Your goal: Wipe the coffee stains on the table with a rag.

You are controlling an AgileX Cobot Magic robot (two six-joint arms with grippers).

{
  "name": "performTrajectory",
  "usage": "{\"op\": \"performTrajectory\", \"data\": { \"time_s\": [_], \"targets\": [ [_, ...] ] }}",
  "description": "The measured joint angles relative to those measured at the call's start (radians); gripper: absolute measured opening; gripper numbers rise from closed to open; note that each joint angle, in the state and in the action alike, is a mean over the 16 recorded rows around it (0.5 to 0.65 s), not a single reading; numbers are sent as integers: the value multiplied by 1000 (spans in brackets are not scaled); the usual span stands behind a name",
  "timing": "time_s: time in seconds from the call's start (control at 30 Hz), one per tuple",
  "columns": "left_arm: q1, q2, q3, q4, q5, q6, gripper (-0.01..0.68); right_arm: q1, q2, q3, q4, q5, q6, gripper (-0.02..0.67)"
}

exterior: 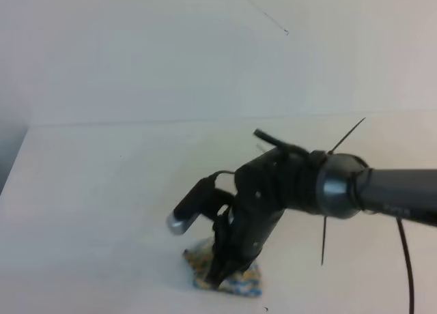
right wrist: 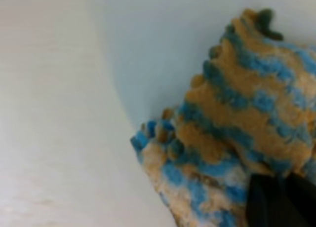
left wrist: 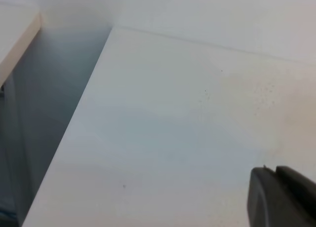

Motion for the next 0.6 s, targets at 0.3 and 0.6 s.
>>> {"op": "performTrajectory", "data": {
  "time_s": [0.3,0.6],
  "targets": [
    [0,0,-8,0,0,0,1,-305,-12,-1,37,35,2,0],
    [0,0,-3,0,0,0,1,-449,-64,-2,175,123,-39,1]
  ]
}}
